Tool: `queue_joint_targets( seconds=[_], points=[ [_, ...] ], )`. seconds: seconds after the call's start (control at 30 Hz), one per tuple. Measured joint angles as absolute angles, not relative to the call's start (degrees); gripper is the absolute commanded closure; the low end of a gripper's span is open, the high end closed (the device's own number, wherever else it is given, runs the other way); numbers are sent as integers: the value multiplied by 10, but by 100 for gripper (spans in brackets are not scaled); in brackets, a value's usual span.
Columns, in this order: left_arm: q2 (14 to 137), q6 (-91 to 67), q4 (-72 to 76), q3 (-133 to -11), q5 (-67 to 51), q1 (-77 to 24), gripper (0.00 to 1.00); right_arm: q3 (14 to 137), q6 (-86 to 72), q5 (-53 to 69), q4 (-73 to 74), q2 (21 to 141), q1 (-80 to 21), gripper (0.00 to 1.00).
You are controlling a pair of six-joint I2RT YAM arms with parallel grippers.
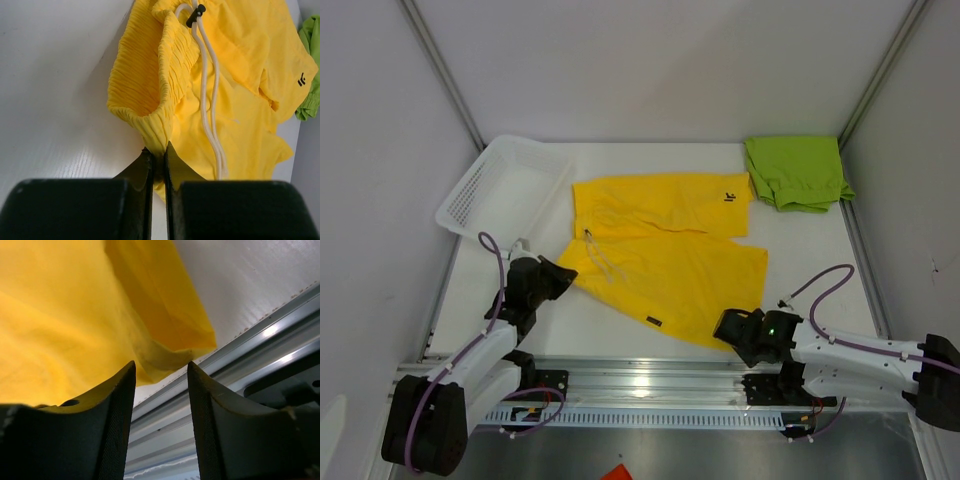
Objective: Fold and stack the shorts
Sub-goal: Flatten the shorts out, then fold the shorts
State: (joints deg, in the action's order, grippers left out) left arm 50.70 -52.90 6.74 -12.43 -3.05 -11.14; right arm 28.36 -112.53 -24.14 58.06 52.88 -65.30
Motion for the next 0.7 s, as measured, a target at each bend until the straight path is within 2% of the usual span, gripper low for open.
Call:
queue_joint_targets(
  seconds=[0.13,0.17,0.2,0.3,0.47,0.7],
  points=[
    [505,-529,59,-124,-27,-111,100,270,-1126,-241,574,527,-653,52],
    [504,-528,58,-124,-27,-111,100,270,-1126,-241,573,527,-653,56],
    [504,-527,58,-124,-27,-111,100,270,-1126,-242,572,527,-653,75],
    [501,-525,55,-123,-26,-111,100,270,-1126,-242,571,527,-653,100],
    [495,-524,38,-123,-22,-111,100,286,-1129,-253,592,517,-653,100],
    [484,-514,-1,-125,-22,-111,100,453,-1112,-335,688,547,-656,100]
  ],
)
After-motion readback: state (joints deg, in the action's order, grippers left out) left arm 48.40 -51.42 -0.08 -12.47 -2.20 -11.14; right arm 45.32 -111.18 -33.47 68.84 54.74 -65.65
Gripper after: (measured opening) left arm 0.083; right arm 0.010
